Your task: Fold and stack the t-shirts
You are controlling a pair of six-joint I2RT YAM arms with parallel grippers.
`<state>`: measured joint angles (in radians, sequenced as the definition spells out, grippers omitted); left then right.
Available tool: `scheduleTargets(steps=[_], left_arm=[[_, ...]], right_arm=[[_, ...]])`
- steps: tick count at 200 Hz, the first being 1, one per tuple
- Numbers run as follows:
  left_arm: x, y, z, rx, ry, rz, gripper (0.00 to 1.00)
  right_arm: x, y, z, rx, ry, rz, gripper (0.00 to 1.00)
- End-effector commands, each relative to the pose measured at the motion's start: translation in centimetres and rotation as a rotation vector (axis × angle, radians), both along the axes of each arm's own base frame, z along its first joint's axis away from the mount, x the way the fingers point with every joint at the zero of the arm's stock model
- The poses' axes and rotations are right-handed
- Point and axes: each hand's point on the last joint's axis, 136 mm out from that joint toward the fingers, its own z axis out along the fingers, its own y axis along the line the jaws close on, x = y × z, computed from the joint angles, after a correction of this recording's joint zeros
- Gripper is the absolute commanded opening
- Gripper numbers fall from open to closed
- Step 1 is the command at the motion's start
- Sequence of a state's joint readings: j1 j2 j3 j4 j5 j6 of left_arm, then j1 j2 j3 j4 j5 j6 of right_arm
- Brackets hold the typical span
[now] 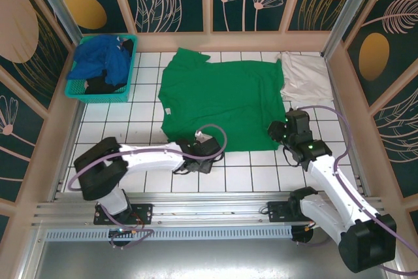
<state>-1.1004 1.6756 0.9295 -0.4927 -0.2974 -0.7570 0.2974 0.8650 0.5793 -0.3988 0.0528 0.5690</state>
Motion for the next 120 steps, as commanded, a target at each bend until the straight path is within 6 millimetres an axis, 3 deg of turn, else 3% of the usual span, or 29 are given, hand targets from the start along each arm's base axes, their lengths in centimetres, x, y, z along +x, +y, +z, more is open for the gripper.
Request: scheduleTargets(steps=[1,15,24,26,35,81,104,120], left_arm=[[1.0,0.9,-0.1,0.070,-0.046,0.028,0.42],[1.3,1.0,0.6,0.078,-0.064,0.029,0.17],[1.2,0.9,1.2,0.062,-0.064,0.014,0.08],[1.5,0.0,2.1,0.034,-0.077,0.010,0.07],[1.5,-0.4,3.3,0.006,-0.083,-0.011,0.00],[0.3,-0.8,9.5,-0.056,-0.095,-0.193,0.00],[-0.3,-1.0,10.4,-0.104,-0.055,-0.256,0.00],[0.3,-0.7,10.6,-0.169,-0.025,-0.239,0.00]], right_arm=[[0.3,0.1,0.0,0.018,-0.012,-0.013,0.35],[0.2,0.0,0.1,0.017,-0.011,-0.018,0.35],[0.2,-0.1,0.3,0.018,-0.015,-0.018,0.35],[0.2,-0.1,0.2,0.017,-0.013,-0.018,0.35],[0.2,-0.1,0.5,0.018,-0.017,-0.018,0.35],[0.5,0.0,2.1,0.005,-0.038,0.001,0.35],[0.4,0.1,1.8,0.000,-0.034,0.010,0.35],[0.1,0.1,1.0,-0.003,-0.022,0.014,0.35]])
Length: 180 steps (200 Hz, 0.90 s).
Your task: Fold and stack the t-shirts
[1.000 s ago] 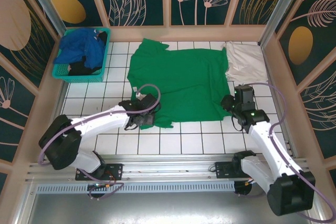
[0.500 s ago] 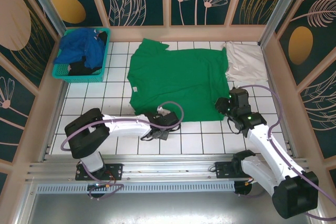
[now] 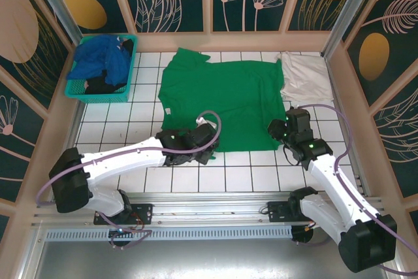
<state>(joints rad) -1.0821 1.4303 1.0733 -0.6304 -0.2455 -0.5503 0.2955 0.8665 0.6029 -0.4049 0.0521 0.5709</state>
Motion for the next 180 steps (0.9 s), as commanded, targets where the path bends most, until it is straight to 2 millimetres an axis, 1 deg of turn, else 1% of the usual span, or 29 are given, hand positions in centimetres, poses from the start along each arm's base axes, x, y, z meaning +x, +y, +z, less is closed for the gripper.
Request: scheduleTargets(steps=[1,10,14,32,35,37,53,55,57,72,81,87,95,103,112,119,128,135,143,151,155,165,171,180], left_arm=[[-0.5,1.3,-0.5,-0.002,0.085,-0.060,0.00],[-0.3,1.3,-0.4,-0.052,0.111,-0.055,0.00],[-0.2,1.4,-0.4,-0.071,0.114,-0.054,0.07],[0.2,1.9,-0.6,-0.093,0.110,-0.033,0.55],[0.3,2.0,-0.7,-0.093,0.110,-0.025,0.62],[0.3,2.0,-0.7,-0.094,0.109,-0.020,0.64],[0.9,2.0,-0.8,-0.106,0.104,0.002,0.67],[0.6,2.3,-1.5,-0.092,0.114,0.006,0.67],[0.6,2.4,-1.7,-0.089,0.116,0.011,0.67],[0.7,2.3,-2.8,-0.081,0.130,0.022,0.68],[0.9,2.6,-4.0,-0.056,0.138,0.043,0.73],[0.9,2.8,-4.9,-0.036,0.145,0.057,0.77],[1.0,3.1,-6.4,-0.015,0.162,0.083,0.80],[0.9,2.8,-7.7,-0.009,0.190,0.088,0.82],[0.6,2.1,-9.0,-0.019,0.218,0.085,0.91],[0.6,1.7,-9.8,-0.016,0.226,0.089,0.93],[0.9,1.3,-10.5,-0.014,0.220,0.098,0.94],[1.2,1.2,-11.0,-0.001,0.213,0.109,0.93],[1.6,1.4,-11.5,0.024,0.201,0.126,0.91],[2.2,1.7,-11.8,0.048,0.179,0.149,0.86],[2.5,1.8,-11.9,0.059,0.167,0.160,0.81],[3.0,1.9,-11.9,0.074,0.147,0.173,0.63],[3.3,2.0,-11.7,0.077,0.133,0.185,0.47],[3.6,2.2,-11.5,0.089,0.120,0.198,0.30]], right_arm=[[-0.2,0.0,0.1,-0.009,-0.007,0.016,0.35],[-0.4,0.1,-0.4,-0.007,0.000,0.022,0.35],[-0.4,0.1,-0.6,-0.007,0.003,0.023,0.35],[-0.7,0.1,-1.7,-0.010,0.021,0.031,0.35],[-0.8,0.0,-1.8,-0.013,0.024,0.030,0.35],[-0.8,0.0,-1.9,-0.015,0.027,0.030,0.35],[-1.0,-0.1,-2.5,-0.023,0.043,0.027,0.36],[-1.0,-0.1,-2.5,-0.023,0.045,0.027,0.36],[-0.9,-0.1,-2.5,-0.022,0.045,0.026,0.36],[-0.9,0.3,-2.5,-0.006,0.044,0.037,0.35],[-0.8,0.4,-2.4,0.003,0.041,0.033,0.35],[-1.0,1.2,-2.4,0.031,0.043,0.062,0.35],[-1.2,1.7,-2.6,0.038,0.049,0.081,0.36],[-1.4,1.6,-2.9,0.032,0.061,0.074,0.36],[-1.7,1.3,-3.4,0.023,0.078,0.056,0.36],[-2.0,1.1,-3.8,0.023,0.095,0.042,0.38],[-2.1,0.6,-4.3,0.013,0.107,0.007,0.43],[-2.3,0.3,-4.7,0.009,0.116,-0.011,0.44],[-2.4,0.0,-5.1,0.002,0.124,-0.026,0.46],[-2.5,-0.4,-5.3,-0.009,0.130,-0.046,0.48],[-2.5,-0.6,-5.5,-0.015,0.132,-0.057,0.48],[-2.5,-0.8,-5.6,-0.020,0.131,-0.069,0.49],[-2.5,-0.9,-5.7,-0.023,0.131,-0.074,0.49],[-2.5,-1.1,-5.9,-0.029,0.135,-0.085,0.50]])
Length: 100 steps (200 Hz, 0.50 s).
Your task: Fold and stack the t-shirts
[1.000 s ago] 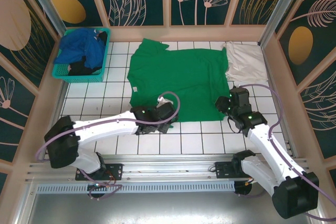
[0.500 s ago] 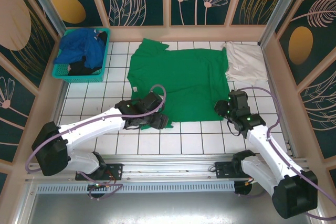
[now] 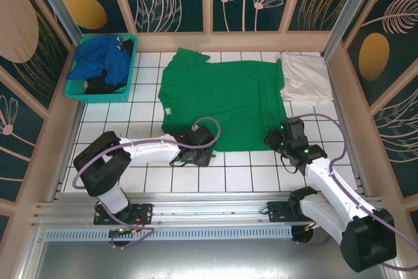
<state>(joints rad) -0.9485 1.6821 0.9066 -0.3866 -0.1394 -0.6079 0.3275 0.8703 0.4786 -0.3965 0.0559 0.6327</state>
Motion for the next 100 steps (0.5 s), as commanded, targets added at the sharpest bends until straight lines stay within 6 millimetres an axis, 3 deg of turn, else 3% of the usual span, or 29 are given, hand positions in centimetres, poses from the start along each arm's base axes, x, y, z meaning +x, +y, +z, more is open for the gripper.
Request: scheduleTargets(steps=[1,21,44,48,81,100], left_arm=[[1.7,0.0,0.4,0.024,-0.070,0.051,0.29],[2.0,0.5,1.7,0.043,-0.104,0.044,0.00],[1.7,1.8,4.8,0.074,-0.141,0.006,0.00],[2.1,1.4,6.3,0.054,-0.161,0.000,0.00],[1.3,2.3,12.6,0.022,-0.214,-0.077,0.00],[0.4,2.5,15.0,-0.012,-0.214,-0.121,0.00]], right_arm=[[-0.1,-1.2,-0.8,-0.036,0.014,-0.068,0.50],[-0.2,-2.1,-1.0,-0.070,0.031,-0.113,0.51],[-0.1,-2.9,-0.5,-0.096,0.025,-0.152,0.54],[-0.1,-3.0,-0.3,-0.096,0.022,-0.157,0.55],[0.1,-2.6,1.3,-0.075,-0.015,-0.141,0.61],[0.0,-2.4,1.6,-0.064,-0.015,-0.132,0.63]])
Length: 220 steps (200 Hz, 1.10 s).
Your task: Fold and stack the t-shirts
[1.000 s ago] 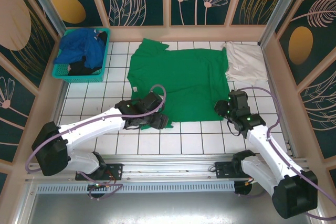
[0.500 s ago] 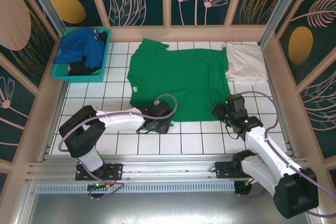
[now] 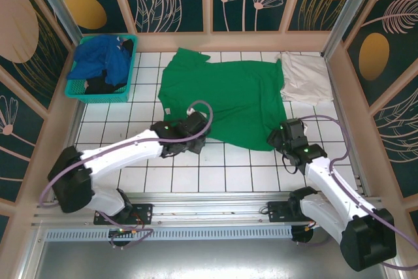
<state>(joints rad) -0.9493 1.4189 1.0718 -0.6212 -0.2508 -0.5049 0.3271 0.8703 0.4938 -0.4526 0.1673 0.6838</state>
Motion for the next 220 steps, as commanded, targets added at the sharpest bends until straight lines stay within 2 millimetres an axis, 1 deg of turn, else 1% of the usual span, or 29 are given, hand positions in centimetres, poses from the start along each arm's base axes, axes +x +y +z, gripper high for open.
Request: scheduleTargets(steps=[1,17,26,30,31,38,46,50,60,70,90,109,121,138,153,161,170,175,186,201,211,220], left_arm=[[-1.5,1.9,2.8,0.051,-0.001,-0.069,0.00],[-1.7,2.3,4.3,0.029,-0.024,-0.063,0.00],[-1.9,2.0,4.4,0.003,-0.021,-0.075,0.01],[-2.0,1.9,4.2,-0.003,-0.014,-0.080,0.14],[-2.1,1.9,4.1,-0.005,-0.012,-0.081,0.19],[-2.3,1.8,3.4,-0.009,0.007,-0.083,0.41],[-2.4,1.9,2.3,0.008,0.027,-0.071,0.58],[-2.3,2.1,1.9,0.019,0.033,-0.056,0.62],[-2.2,2.5,0.5,0.048,0.051,-0.026,0.67],[-2.0,2.9,-0.2,0.062,0.055,0.001,0.72],[-1.6,3.0,-0.8,0.038,0.047,0.027,0.77],[-0.7,3.4,-1.0,0.038,0.021,0.052,0.80],[0.6,4.1,-1.4,0.067,-0.011,0.093,0.85],[3.2,4.7,-2.8,0.100,-0.018,0.151,0.87],[6.5,5.5,-4.5,0.118,-0.011,0.216,0.88],[8.4,6.1,-5.5,0.126,-0.010,0.252,0.88],[10.5,7.1,-6.7,0.143,-0.002,0.306,0.88],[11.5,7.6,-8.1,0.170,0.017,0.327,0.87],[13.4,9.2,-10.0,0.205,0.038,0.381,0.85],[14.5,11.6,-12.8,0.222,0.097,0.441,0.81],[14.4,13.1,-14.3,0.222,0.128,0.466,0.80],[14.1,14.5,-15.2,0.224,0.149,0.490,0.80]], right_arm=[[0.2,-0.3,1.7,-0.002,-0.031,-0.020,0.63],[0.1,-0.3,1.7,-0.002,-0.025,-0.016,0.64],[0.1,-0.1,1.6,0.005,-0.023,-0.008,0.65],[0.0,0.0,1.5,0.009,-0.021,-0.002,0.65],[0.0,0.1,1.5,0.011,-0.020,0.000,0.65],[0.0,0.3,1.4,0.019,-0.021,0.009,0.65],[0.0,0.5,1.3,0.029,-0.021,0.014,0.66],[0.0,0.6,1.1,0.035,-0.017,0.017,0.66],[0.0,0.8,1.0,0.047,-0.017,0.027,0.66],[0.0,1.2,1.0,0.062,-0.022,0.038,0.66],[0.2,2.1,0.9,0.094,-0.028,0.073,0.67],[0.6,2.6,0.5,0.099,-0.028,0.096,0.67],[1.0,2.6,0.0,0.087,-0.026,0.095,0.68],[2.1,2.8,-0.6,0.061,-0.025,0.111,0.67],[2.9,2.5,-1.7,0.013,0.011,0.102,0.67],[3.3,2.3,-2.5,-0.017,0.042,0.096,0.65],[3.6,1.8,-3.4,-0.054,0.083,0.081,0.61],[3.6,1.5,-3.9,-0.075,0.105,0.066,0.59],[3.6,0.7,-5.0,-0.105,0.152,0.041,0.52],[3.0,-0.7,-6.3,-0.118,0.208,-0.007,0.51],[2.5,-1.8,-6.8,-0.121,0.230,-0.048,0.51],[2.1,-2.7,-7.1,-0.112,0.239,-0.076,0.51]])
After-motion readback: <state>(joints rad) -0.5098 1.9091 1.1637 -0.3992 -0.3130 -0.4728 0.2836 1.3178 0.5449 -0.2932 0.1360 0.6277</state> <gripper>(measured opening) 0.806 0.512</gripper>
